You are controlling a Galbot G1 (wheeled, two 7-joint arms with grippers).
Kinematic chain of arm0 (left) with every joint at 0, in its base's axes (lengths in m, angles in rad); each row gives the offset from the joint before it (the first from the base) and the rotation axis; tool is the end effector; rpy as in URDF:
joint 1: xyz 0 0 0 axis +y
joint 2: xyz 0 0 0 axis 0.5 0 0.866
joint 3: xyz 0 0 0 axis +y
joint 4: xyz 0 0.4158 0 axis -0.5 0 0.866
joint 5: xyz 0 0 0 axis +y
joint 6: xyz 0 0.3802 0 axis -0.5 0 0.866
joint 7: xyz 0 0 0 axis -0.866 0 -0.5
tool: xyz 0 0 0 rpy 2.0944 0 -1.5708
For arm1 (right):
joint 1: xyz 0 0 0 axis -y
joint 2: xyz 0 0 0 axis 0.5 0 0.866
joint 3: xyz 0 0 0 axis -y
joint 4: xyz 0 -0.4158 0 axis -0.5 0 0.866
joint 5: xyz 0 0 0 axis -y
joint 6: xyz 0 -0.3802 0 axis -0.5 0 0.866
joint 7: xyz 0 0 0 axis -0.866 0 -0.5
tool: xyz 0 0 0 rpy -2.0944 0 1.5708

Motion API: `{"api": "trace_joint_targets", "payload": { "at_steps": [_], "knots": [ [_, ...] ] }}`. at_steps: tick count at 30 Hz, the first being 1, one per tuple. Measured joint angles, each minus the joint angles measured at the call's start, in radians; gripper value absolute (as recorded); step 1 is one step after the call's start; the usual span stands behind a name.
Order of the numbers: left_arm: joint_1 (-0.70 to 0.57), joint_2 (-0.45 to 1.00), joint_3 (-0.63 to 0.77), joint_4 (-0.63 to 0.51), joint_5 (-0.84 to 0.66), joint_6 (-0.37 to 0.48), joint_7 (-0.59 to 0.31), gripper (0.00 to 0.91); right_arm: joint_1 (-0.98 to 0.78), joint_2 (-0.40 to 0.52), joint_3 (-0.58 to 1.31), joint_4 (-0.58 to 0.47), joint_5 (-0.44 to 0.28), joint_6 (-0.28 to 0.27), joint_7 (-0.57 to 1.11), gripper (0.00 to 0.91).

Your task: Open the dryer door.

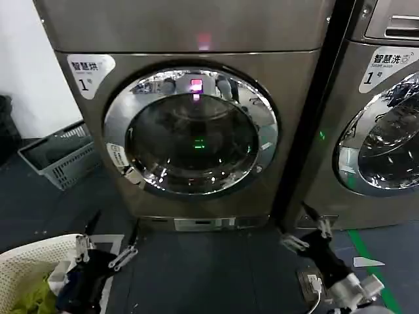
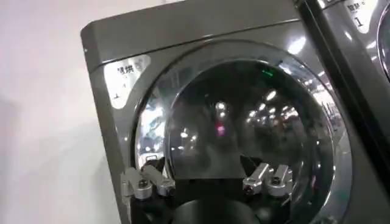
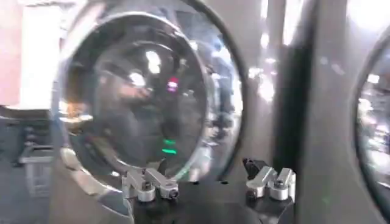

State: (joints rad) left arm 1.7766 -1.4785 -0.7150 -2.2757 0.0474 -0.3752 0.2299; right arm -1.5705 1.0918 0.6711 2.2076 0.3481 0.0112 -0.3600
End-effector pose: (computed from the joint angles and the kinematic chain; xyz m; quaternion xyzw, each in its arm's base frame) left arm 0.1029 0.0705 -0.3115 0.0938 0.9716 0.1459 0.1607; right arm 0.1881 -0.1273 -0.2790 -0.2580 0.9617 -0.0763 0.0520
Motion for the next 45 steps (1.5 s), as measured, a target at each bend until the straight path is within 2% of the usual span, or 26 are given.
{"api": "trace_joint_targets", "payload": {
  "at_steps": [8,21,31,45],
  "knots": [
    [0.005,-0.004,-0.002,-0.001,0.006,-0.004,0.003,0.907,0.156,-0.075,-0.116,-0.053,-0.002,-0.021,0.012,0.907],
    [0.023,-0.028,-0.002,-0.003,0.023,-0.024,0.005,0.907,0.403,-0.159,-0.350,-0.144,0.054,-0.043,0.024,0.907],
    [0.029,-0.038,-0.004,-0.007,0.038,-0.041,0.006,0.907,0.622,-0.160,-0.532,-0.208,0.089,-0.058,0.086,0.907],
    [0.045,-0.055,-0.010,-0.029,0.056,-0.052,0.007,0.907,0.852,-0.107,-0.742,-0.294,0.103,-0.067,0.137,0.907]
  ]
}}
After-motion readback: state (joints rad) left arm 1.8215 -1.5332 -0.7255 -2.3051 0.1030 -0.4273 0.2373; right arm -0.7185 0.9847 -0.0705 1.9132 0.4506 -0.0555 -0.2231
